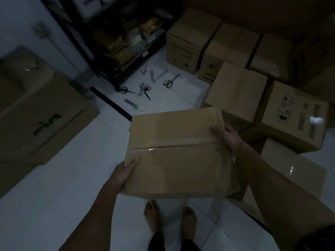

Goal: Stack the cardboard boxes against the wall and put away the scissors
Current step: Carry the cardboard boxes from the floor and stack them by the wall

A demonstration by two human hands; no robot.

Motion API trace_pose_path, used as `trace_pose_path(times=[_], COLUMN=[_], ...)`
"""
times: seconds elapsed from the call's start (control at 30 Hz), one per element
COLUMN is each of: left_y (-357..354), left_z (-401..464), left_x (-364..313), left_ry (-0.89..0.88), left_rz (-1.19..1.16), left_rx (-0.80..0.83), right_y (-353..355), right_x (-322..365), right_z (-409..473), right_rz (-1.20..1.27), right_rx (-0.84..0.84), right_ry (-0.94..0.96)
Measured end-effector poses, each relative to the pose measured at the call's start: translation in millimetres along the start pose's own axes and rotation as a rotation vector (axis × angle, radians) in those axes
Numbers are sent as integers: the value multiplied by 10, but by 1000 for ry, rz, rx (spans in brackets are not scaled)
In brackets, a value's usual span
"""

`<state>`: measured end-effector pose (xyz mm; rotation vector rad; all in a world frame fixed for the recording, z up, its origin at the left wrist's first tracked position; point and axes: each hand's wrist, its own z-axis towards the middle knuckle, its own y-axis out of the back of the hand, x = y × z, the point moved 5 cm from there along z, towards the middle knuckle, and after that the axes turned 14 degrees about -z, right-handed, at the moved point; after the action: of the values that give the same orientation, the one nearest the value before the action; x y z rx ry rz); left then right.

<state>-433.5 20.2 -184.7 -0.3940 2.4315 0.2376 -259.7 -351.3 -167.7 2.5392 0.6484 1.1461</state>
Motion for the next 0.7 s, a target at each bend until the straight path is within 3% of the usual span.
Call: trace_pose_path(times=[0.3, 0.5, 0.7], left_y=[1392, 2712, 4074], left_z=[-1489, -2537, -3427], left_x=[-257, -152, 144], left_ry=[-85, -162, -230], left_rz=[-187, -284, -301], left_rx=[-243, -453, -612], right_y=[-1011, -2204, -3476], right_x=[1374, 2406, 2976], right_z=[-1068, -2071, -3178], right_rz=[-28, -137, -214], right_rx=[283, 415, 549], right_ry=[204, 366, 509])
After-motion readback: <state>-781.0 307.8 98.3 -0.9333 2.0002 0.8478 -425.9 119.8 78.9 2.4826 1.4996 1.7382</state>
